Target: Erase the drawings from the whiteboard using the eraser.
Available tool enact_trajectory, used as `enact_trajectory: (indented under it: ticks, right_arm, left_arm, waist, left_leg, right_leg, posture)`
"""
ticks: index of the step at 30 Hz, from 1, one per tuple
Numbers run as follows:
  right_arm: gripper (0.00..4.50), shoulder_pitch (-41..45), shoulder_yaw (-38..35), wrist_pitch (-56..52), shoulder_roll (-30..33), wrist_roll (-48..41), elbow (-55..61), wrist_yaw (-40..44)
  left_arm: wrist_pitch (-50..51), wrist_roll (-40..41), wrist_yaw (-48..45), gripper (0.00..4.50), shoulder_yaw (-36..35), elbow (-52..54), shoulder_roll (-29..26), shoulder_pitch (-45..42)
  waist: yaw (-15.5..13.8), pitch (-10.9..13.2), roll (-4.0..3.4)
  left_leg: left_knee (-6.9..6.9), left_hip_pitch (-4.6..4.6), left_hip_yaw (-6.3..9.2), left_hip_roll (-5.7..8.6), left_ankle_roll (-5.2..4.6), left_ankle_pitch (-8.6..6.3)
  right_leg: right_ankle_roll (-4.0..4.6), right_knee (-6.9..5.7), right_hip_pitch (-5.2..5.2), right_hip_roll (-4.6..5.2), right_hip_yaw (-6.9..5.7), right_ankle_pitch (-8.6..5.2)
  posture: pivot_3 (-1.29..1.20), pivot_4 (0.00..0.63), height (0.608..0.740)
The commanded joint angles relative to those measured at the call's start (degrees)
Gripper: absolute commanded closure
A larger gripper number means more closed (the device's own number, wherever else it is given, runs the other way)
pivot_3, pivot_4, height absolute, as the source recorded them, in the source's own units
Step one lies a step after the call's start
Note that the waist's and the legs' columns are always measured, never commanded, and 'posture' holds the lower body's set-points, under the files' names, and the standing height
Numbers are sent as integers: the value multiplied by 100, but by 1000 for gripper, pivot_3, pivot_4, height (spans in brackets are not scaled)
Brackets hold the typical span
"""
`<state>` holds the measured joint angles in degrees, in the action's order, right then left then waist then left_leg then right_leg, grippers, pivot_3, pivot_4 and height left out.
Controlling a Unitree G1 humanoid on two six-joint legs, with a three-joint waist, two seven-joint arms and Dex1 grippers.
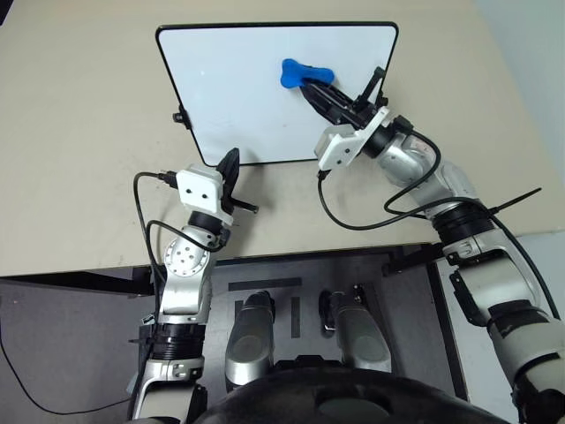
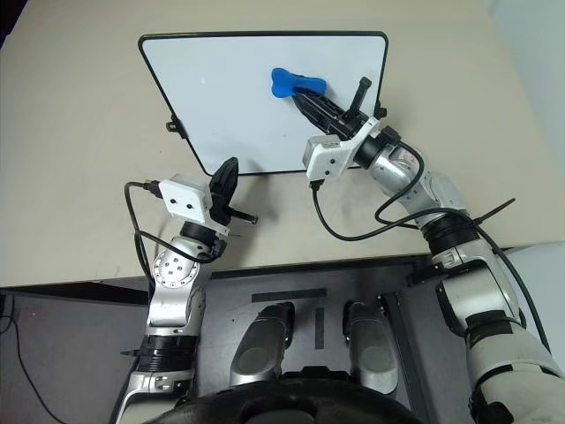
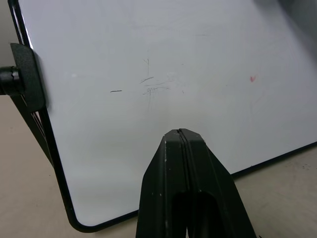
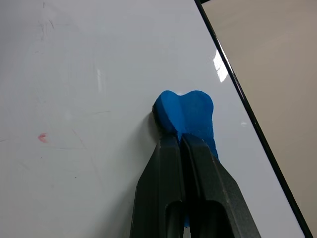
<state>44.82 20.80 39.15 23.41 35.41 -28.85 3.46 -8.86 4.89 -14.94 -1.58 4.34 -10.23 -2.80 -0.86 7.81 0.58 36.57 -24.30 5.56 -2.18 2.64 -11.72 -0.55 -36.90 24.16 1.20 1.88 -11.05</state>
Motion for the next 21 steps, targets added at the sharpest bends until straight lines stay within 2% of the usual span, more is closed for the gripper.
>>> enact_trajectory:
  ticks: [1, 5, 12, 21]
  right_arm:
    - [4470, -135, 136, -89, -39, -250, -69, 521]
    - [4470, -306, 341, -114, -107, -361, -175, 1047]
    - [4470, -254, 520, -301, -196, -233, -425, 1305]
    - [4470, -235, 124, -376, -50, -117, -28, 622]
  left_arm:
    - [-126, 30, -31, 4500, 17, 99, 11, -55]
    - [-113, 27, -20, 4500, 20, 108, 16, -64]
    - [-106, 20, -5, 4500, 19, 119, 17, -56]
    - [-115, 17, 5, 4500, 8, 115, 15, -59]
  waist:
    - [1, 0, 0]
    - [2, 0, 1]
    - [3, 0, 1]
    - [0, 0, 0]
  left_leg:
    - [0, 0, 0, 0, 0, 0]
    - [-1, 0, 0, 0, 0, 0]
    - [-1, -2, 0, 0, 0, 0]
    - [0, -4, 1, 0, 1, 0]
  right_leg:
    - [0, 0, 0, 0, 0, 0]
    - [0, 0, 1, 0, 0, 0]
    - [0, 0, 4, 0, 0, 0]
    - [2, -2, 6, 0, 0, 2]
  posture:
    - [0, 150, 740]
    - [0, 150, 740]
    - [0, 150, 740]
    - [0, 150, 740]
